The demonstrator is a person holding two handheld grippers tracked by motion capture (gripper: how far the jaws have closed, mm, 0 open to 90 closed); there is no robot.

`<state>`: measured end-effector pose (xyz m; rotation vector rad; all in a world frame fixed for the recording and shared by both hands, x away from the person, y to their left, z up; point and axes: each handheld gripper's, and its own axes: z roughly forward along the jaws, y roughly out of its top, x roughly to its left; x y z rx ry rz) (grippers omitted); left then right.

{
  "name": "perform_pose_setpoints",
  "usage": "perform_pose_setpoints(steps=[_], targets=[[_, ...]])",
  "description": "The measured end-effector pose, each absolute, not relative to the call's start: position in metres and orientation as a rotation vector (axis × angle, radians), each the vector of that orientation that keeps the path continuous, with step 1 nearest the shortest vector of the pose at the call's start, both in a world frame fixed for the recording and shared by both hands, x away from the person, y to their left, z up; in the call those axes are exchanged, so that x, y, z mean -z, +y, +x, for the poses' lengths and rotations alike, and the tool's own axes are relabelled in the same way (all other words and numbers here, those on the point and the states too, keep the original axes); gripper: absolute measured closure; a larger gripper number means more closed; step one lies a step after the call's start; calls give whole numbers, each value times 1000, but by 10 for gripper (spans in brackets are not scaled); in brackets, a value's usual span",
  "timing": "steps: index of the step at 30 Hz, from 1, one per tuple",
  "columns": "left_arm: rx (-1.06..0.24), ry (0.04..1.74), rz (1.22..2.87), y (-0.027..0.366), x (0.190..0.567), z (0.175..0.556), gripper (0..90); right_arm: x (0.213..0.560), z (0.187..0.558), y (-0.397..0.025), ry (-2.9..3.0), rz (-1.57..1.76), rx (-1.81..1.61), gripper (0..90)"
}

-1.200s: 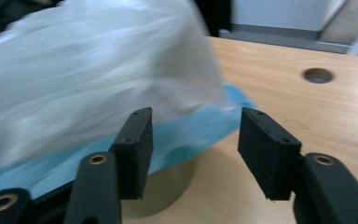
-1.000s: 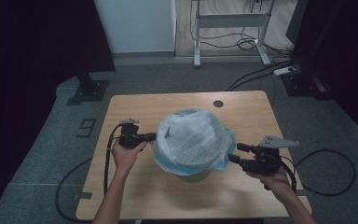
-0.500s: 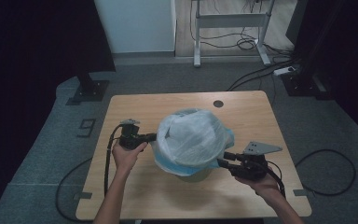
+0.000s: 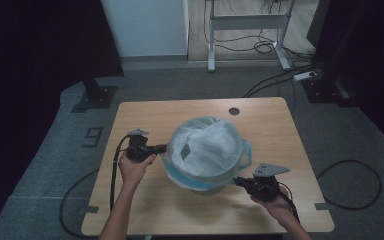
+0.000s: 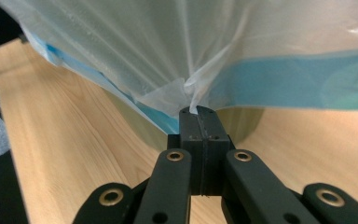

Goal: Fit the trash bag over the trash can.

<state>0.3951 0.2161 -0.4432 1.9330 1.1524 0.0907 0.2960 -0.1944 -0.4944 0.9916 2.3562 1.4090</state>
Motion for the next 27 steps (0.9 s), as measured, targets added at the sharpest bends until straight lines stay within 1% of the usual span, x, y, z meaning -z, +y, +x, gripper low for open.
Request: perform_pose_setpoints(steps=[4,7,10,12,13,14,15,17,19,21,22,27], targets=[[-86,1150,1955,218,447,394,853,509,302,-192,2367,1036,-1375,893],[-90,1158,1960,220,446,393,809,510,306,-192,2361,1049,-1373,893],[-91,1168,1968,222,448,391,811,511,307,-192,2374,1041,-1355,893],[-105,1163,1964,223,450,390,786,513,307,-192,2380,1041,-1352,891],[-120,1150,1961,223,449,389,745,513,306,-193,2374,1046,-1357,887],[-157,1136,1962,224,448,387,683,513,306,-193,2360,1054,-1366,831],[-181,1137,1964,224,447,386,580,511,306,-195,2336,1068,-1384,785],[-216,1107,1956,228,443,383,418,506,305,-199,2303,1084,-1425,733],[-243,1074,1935,234,439,380,318,501,304,-202,2284,1098,-1455,666],[-255,1041,1919,240,436,377,253,497,303,-205,2271,1096,-1467,632],[-264,1014,1910,242,434,375,237,495,302,-206,2268,1092,-1476,614],[-280,930,1906,241,426,368,232,489,297,-209,2254,1076,-1515,508]])
